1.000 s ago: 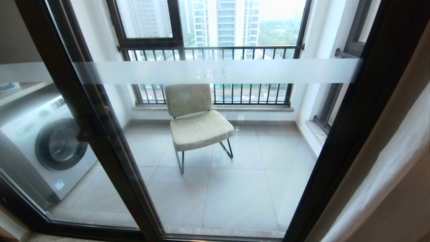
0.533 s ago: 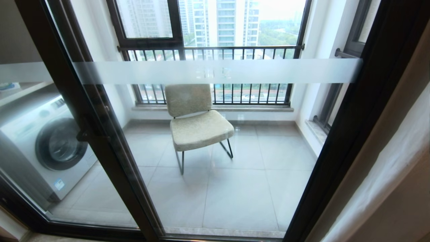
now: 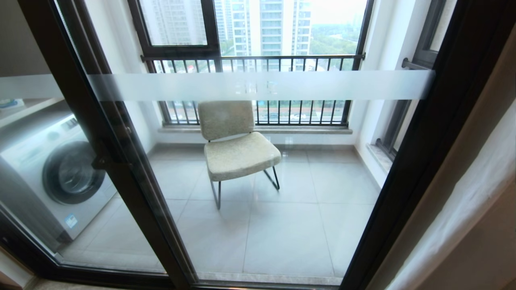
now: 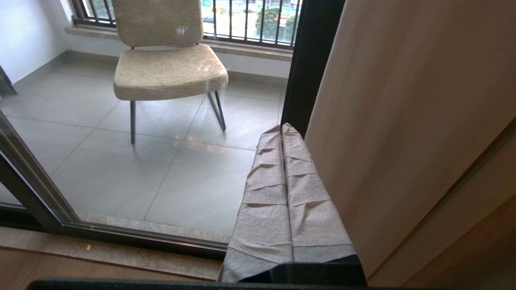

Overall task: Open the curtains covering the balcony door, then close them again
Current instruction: Close the inner curtains on both sides

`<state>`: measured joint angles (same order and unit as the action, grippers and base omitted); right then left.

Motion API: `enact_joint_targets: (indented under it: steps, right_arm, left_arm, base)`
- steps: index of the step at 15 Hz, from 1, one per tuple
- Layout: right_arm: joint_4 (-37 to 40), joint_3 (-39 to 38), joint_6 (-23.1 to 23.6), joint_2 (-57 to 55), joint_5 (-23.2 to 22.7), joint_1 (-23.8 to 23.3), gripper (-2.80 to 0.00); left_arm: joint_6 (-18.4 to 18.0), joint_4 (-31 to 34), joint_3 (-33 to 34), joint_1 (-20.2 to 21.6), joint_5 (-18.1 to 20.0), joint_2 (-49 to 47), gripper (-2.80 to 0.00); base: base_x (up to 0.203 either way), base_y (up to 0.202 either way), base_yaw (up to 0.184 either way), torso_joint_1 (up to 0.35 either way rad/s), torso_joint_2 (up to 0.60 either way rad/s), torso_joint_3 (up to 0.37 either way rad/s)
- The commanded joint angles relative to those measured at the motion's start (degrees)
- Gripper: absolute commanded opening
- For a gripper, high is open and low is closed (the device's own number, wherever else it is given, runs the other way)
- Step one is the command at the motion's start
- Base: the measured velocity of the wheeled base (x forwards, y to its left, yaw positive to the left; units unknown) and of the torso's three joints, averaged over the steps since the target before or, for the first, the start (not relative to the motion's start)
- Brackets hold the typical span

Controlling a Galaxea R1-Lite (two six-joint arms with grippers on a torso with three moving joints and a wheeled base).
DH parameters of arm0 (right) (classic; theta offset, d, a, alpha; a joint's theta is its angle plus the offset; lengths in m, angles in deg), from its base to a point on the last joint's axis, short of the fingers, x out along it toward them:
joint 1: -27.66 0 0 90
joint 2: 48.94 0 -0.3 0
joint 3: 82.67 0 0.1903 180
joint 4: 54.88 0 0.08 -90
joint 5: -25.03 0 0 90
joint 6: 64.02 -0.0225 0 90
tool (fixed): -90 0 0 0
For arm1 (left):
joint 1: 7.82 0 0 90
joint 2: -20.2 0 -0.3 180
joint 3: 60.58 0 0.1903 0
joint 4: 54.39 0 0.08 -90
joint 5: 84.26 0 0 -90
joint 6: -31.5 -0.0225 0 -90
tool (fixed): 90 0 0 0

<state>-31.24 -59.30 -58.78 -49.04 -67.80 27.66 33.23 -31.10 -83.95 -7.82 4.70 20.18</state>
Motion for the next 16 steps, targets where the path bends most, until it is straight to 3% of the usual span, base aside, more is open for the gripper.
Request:
enact_joint_targets:
  steps: [1,16]
  right_arm:
    - [0.0,0.0,-1.03,0.1,0.02,0.0,-2.8]
    - [0.0,0.0,-1.64,0.1,0.11,0.0,-2.8]
  left_arm:
    - [0.03,-0.02,0.0,0.0,-0.02,0.02,-2.8]
    - [0.03,-0.02,0.0,0.0,-0.02,0.02,-2.8]
  base:
    - [0.0,0.0,0.0,0.0,0.0,0.0]
    - [0.0,0.0,0.0,0.0,0.0,0.0]
